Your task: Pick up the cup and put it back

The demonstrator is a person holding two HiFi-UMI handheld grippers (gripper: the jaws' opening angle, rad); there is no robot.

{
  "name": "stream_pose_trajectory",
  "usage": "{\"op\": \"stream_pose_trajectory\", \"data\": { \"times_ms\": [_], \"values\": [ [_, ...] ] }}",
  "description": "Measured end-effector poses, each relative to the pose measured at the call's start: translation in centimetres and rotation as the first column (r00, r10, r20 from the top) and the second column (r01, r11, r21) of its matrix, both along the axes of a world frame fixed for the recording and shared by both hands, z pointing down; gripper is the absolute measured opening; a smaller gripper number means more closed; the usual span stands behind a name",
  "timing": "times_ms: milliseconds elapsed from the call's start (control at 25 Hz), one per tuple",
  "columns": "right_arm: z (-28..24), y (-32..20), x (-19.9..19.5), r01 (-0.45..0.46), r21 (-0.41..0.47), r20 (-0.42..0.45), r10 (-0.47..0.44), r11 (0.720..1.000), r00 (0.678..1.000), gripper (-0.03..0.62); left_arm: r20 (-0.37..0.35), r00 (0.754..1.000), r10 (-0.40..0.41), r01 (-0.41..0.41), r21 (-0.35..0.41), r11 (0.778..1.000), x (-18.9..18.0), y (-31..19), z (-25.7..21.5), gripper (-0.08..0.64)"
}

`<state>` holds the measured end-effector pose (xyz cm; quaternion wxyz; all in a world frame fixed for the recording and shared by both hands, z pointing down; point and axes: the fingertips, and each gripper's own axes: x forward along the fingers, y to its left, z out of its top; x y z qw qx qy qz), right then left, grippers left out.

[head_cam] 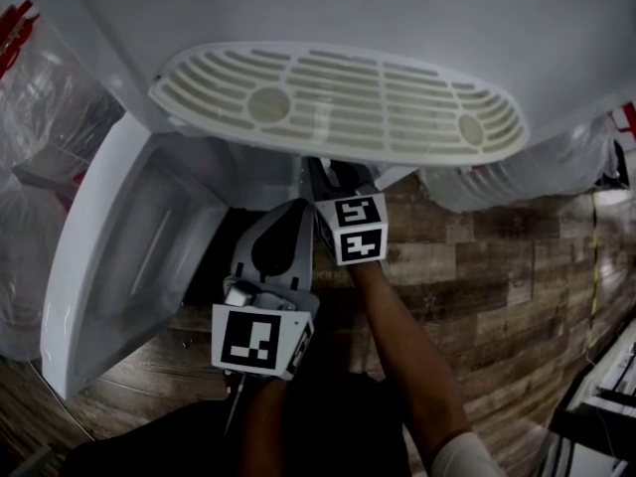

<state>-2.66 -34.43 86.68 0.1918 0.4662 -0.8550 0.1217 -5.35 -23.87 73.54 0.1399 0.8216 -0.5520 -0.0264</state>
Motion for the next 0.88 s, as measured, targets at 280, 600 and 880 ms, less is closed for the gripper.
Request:
{"op": "stream_pose_trajectory", "data": {
  "times_ms": [280, 600, 880],
  "values": [
    [-0.2, 0.5, 0.2, 0.013, 0.0, -0.004, -0.013, 1.0, 1.0, 0.078, -0.021, 1.0, -0.023, 0.023, -0.003, 1.0, -0.4, -0.1, 0.1, 0.006],
    [-0.7, 2.1, 0.9, 0.02, 0.003, 0.0, -0.02, 1.0, 1.0, 0.074, -0.041, 0.998, -0.041, 0.041, -0.014, 0.999, -0.5, -0.2, 0.1, 0.006],
    [-1.2, 3.6, 1.5, 0.024, -0.001, 0.024, -0.024, 1.0, 0.999, 0.072, -0.045, 0.997, -0.057, 0.056, -0.023, 0.998, -0.8, -0.1, 0.2, 0.006]
  ]
}}
